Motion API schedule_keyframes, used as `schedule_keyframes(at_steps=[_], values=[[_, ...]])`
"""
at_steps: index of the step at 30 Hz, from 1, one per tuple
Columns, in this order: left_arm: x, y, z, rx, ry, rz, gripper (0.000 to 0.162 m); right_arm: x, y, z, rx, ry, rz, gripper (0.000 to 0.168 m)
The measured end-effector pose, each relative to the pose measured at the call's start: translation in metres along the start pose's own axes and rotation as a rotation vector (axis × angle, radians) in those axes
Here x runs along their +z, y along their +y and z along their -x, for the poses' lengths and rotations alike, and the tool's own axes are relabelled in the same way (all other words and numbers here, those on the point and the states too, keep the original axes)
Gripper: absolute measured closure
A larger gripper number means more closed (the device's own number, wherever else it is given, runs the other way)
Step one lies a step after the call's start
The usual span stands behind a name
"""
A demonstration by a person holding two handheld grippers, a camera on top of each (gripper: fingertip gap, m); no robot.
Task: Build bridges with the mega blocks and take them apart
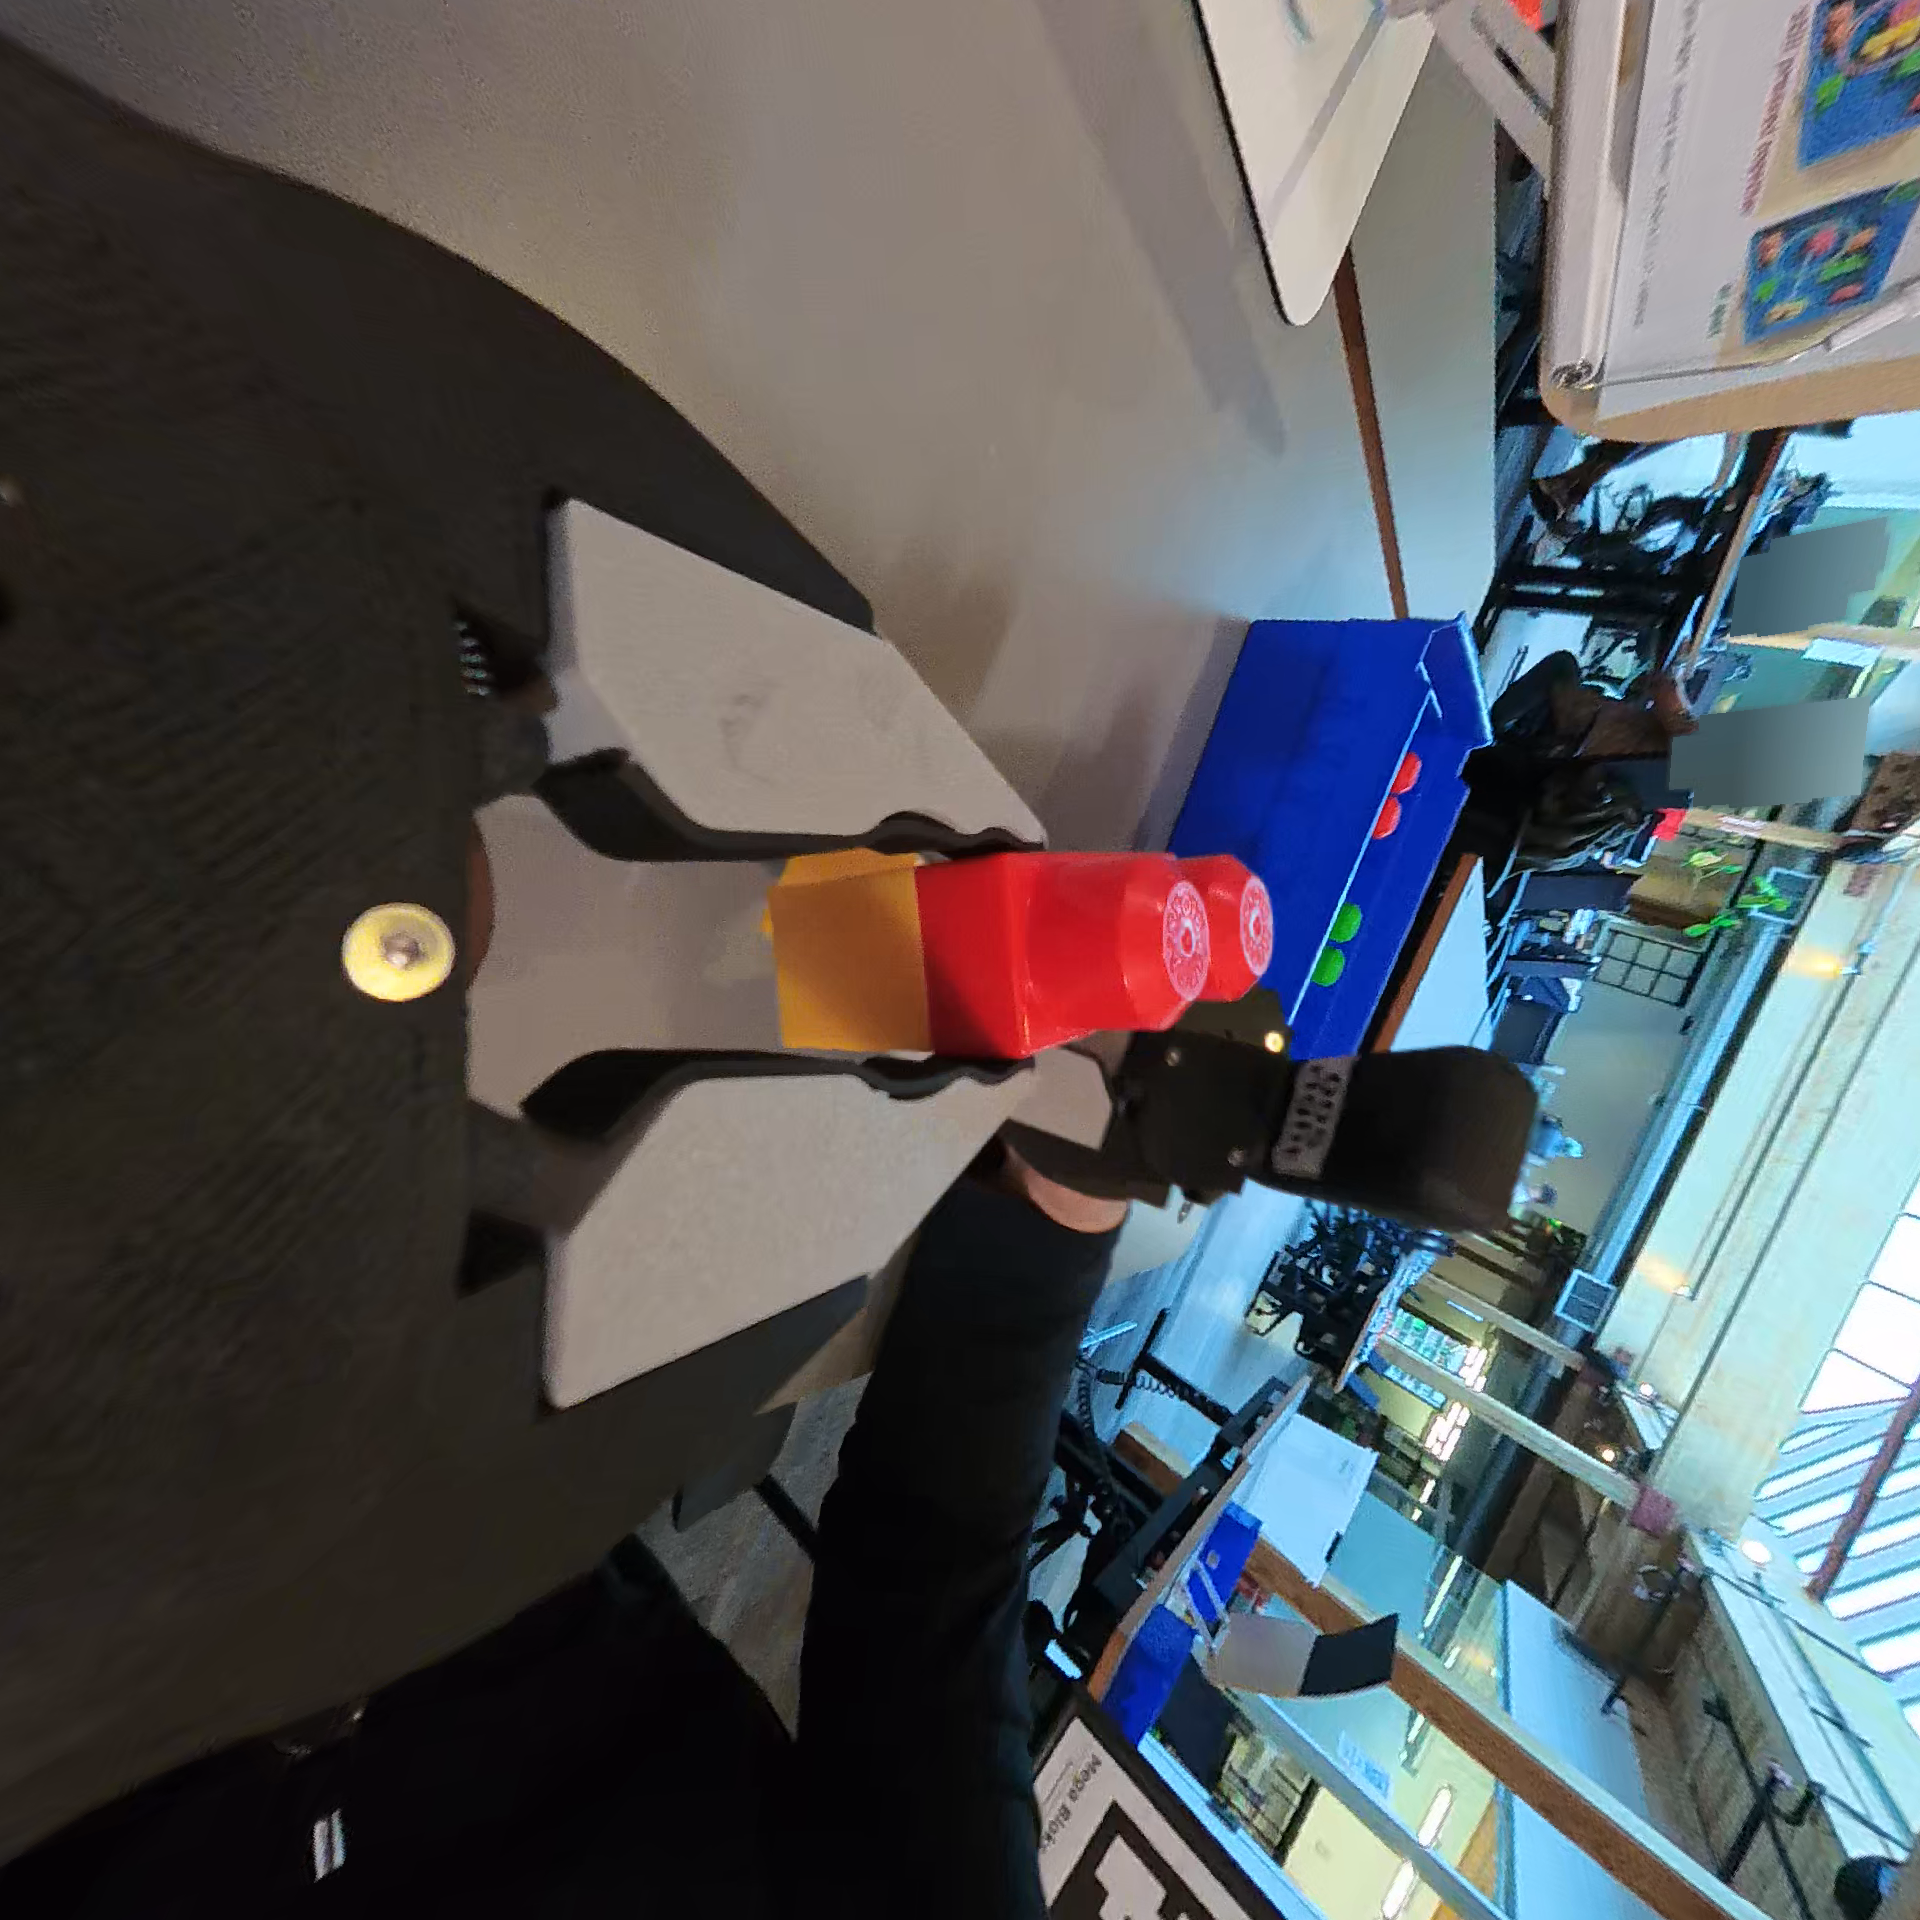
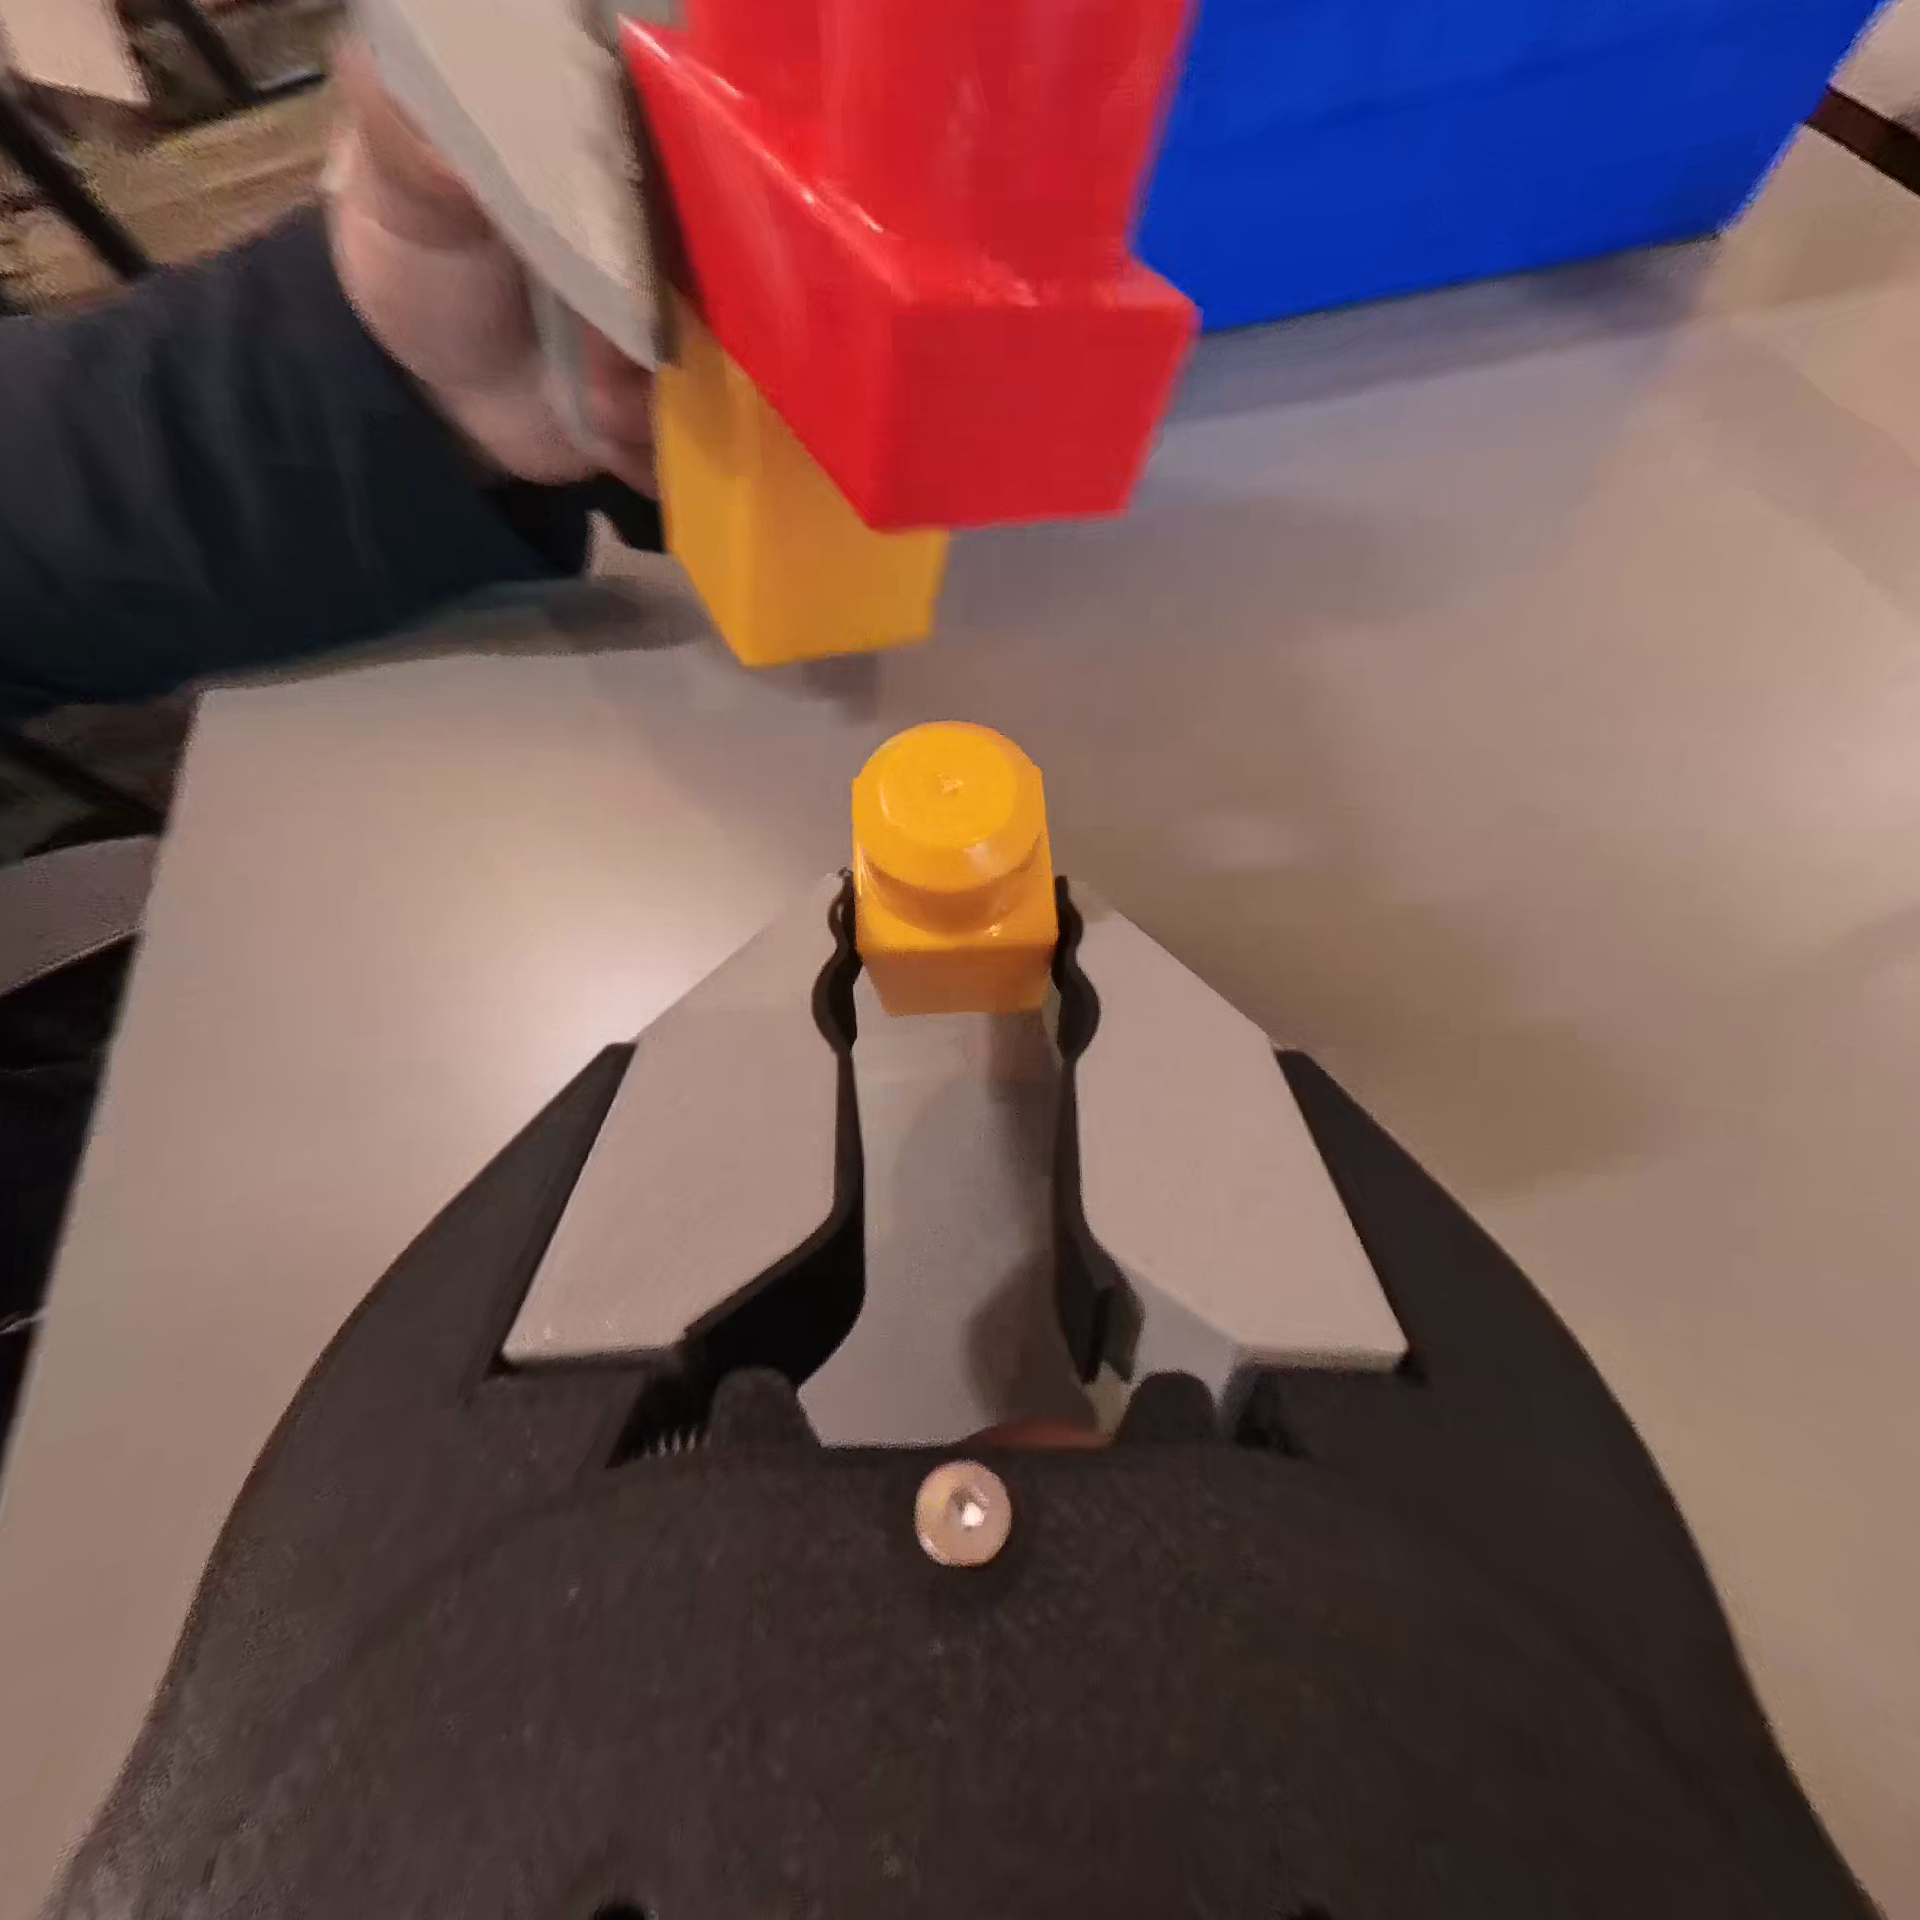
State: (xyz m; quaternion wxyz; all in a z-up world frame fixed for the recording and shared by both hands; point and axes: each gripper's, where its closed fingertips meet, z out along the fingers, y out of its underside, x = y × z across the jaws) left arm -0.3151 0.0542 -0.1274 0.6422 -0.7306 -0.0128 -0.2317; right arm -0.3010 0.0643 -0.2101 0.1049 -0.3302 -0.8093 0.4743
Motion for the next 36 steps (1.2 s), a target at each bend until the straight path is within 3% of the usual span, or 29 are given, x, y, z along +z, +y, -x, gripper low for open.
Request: schedule_keyframes(at_steps=[9,19,27,36], values=[[0.005,0.023,-0.009,0.017,0.067,0.131,0.128,0.0,0.014,0.022,-0.082,-0.06,0.136,0.135],[0.012,0.044,-0.011,0.063,0.058,0.24,0.128,-0.008,0.007,0.021,-0.075,-0.047,0.107,0.135],[0.017,0.067,-0.014,0.05,0.084,0.345,0.128,0.0,0.026,0.019,-0.112,-0.019,0.222,0.135],[0.017,0.059,-0.011,0.055,0.059,0.306,0.126,-0.001,0.017,0.023,-0.065,-0.062,0.159,0.134]])
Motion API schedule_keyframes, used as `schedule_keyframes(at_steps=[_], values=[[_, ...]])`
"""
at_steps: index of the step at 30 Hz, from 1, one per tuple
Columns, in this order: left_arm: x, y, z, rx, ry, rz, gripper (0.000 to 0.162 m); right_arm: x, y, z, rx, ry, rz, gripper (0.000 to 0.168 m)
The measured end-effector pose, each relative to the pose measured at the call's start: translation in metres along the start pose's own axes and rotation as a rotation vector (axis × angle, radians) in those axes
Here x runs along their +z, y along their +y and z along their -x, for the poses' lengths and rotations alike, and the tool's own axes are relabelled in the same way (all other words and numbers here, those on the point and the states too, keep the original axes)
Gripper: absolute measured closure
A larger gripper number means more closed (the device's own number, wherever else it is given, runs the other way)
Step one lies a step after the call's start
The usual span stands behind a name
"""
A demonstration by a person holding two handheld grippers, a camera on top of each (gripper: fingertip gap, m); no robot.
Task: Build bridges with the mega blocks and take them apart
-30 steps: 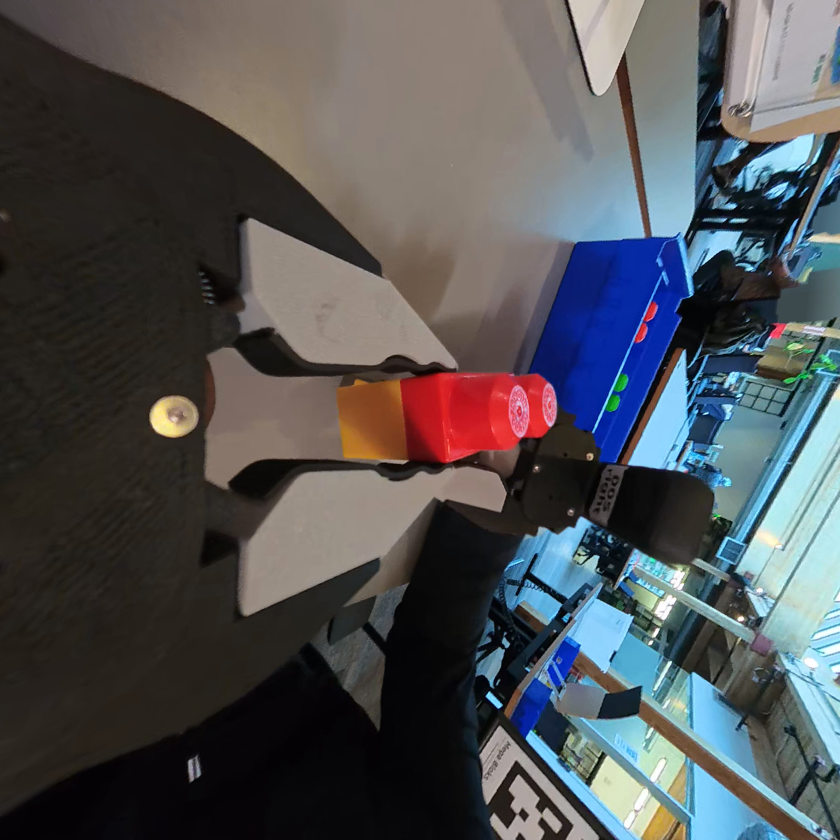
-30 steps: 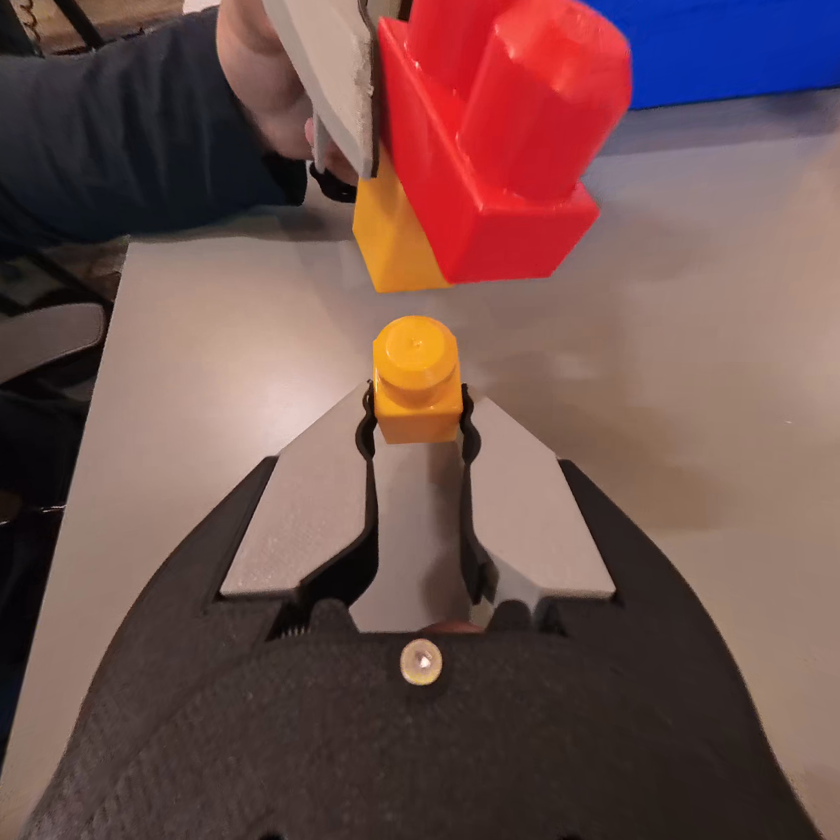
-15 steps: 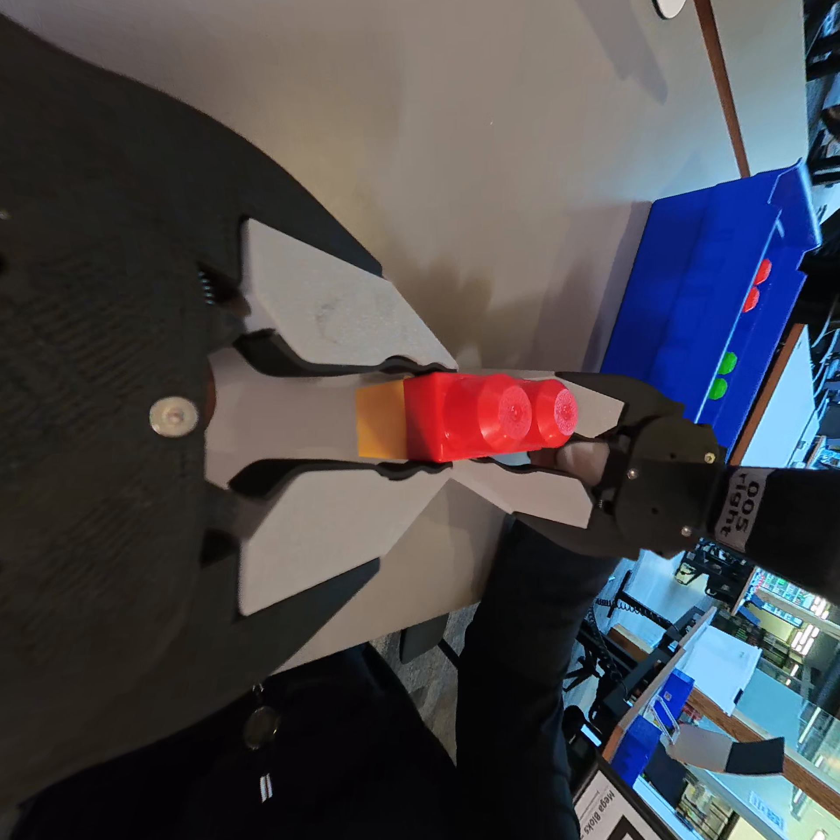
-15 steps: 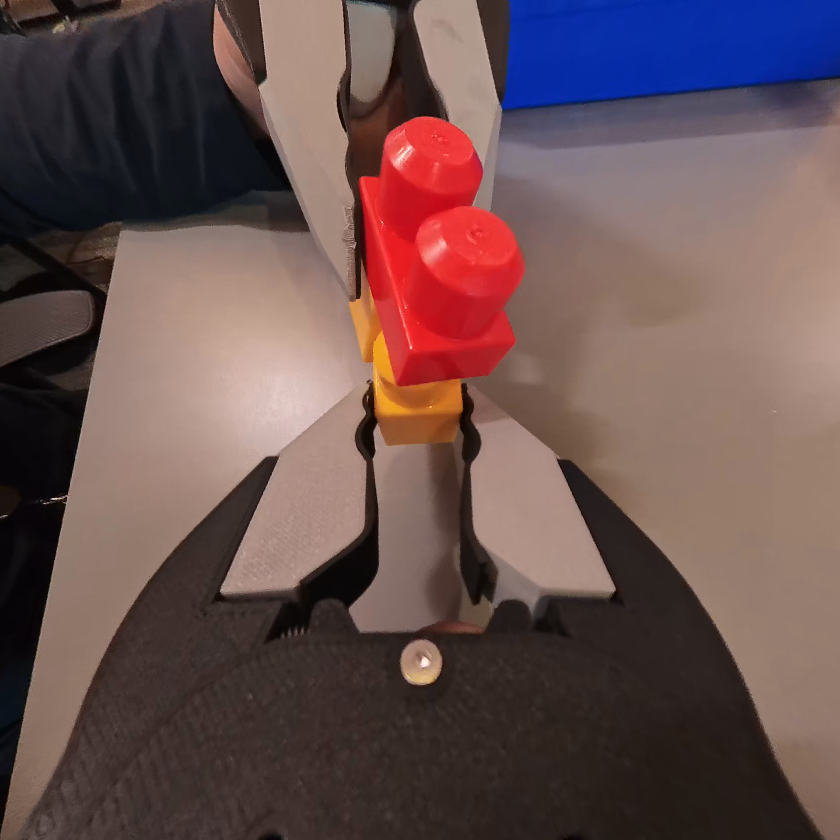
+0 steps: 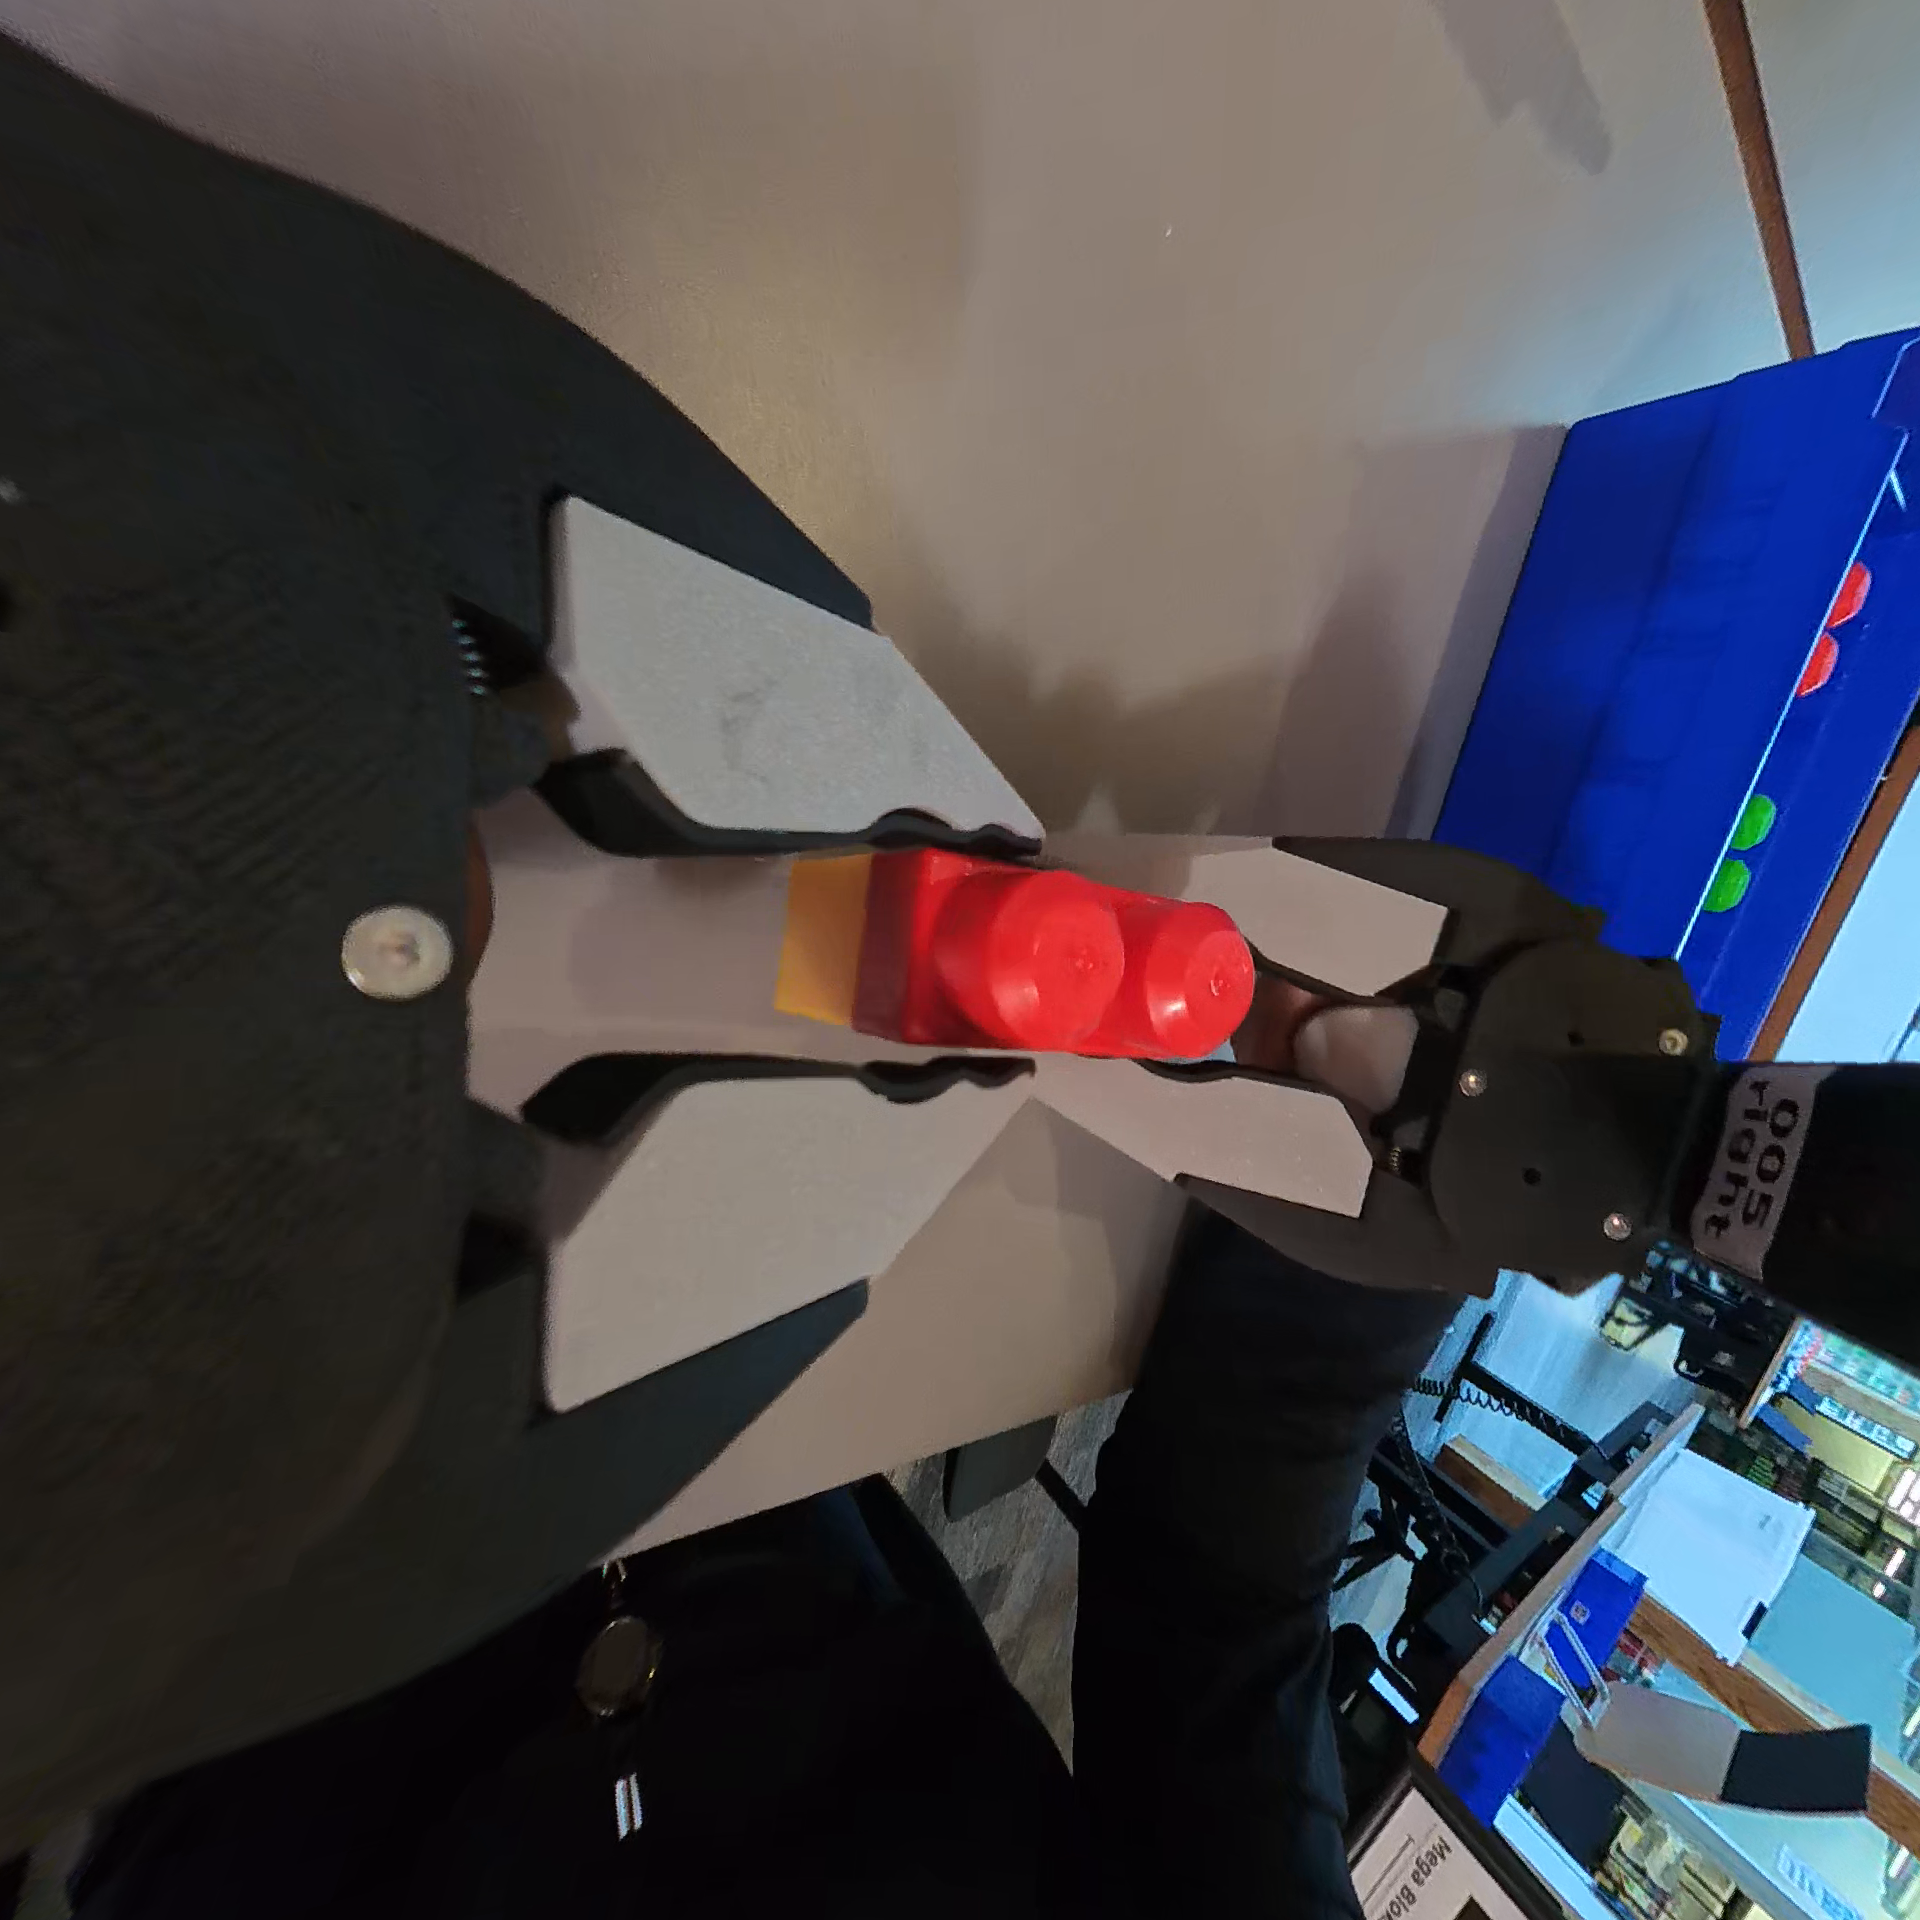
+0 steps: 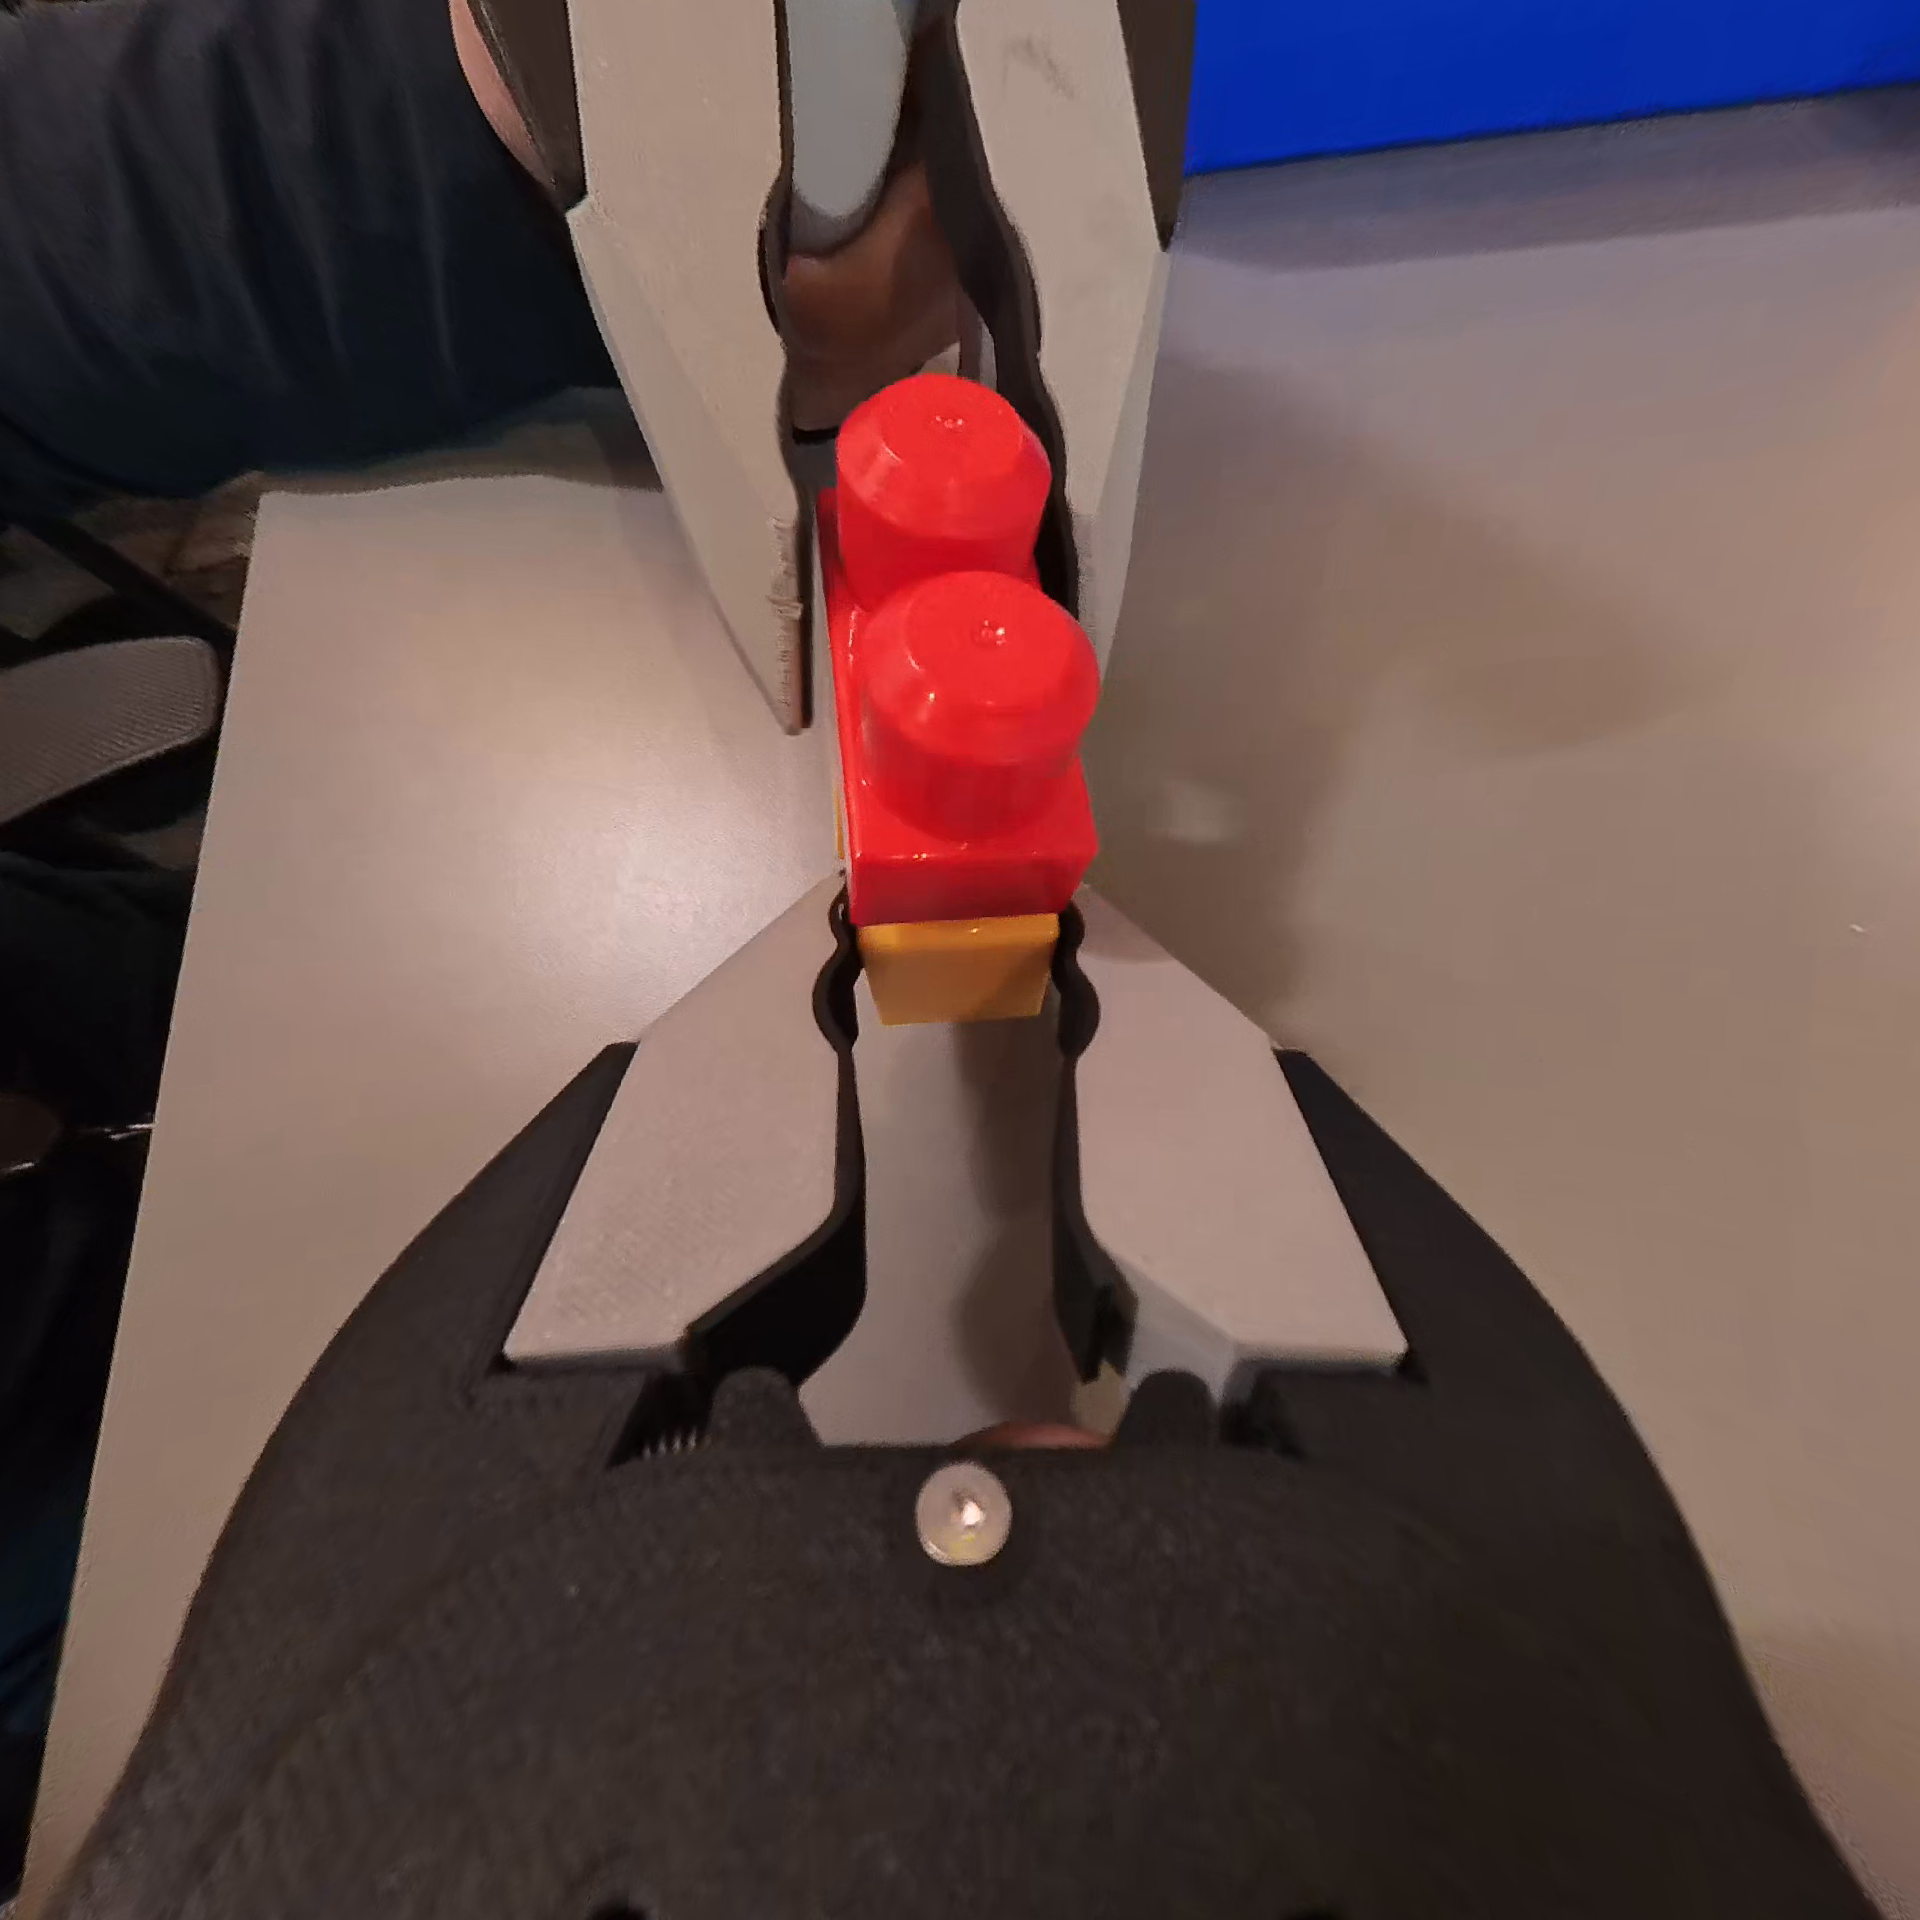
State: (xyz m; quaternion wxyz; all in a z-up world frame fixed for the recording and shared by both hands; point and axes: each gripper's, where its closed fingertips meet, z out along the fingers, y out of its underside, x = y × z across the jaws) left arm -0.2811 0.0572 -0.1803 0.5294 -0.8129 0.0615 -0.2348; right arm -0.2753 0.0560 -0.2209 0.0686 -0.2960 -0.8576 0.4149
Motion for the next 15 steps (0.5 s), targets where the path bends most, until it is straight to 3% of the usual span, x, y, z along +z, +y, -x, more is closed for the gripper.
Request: schedule_keyframes(at_steps=[8,15], values=[[-0.004,-0.008,-0.004,0.033,-0.005,-0.028,0.127,0.006,0.002,0.001,-0.022,0.021,0.031,0.135],[0.001,0.006,0.001,0.081,-0.056,0.059,0.13,0.014,0.006,-0.002,-0.064,0.091,0.084,0.135]])
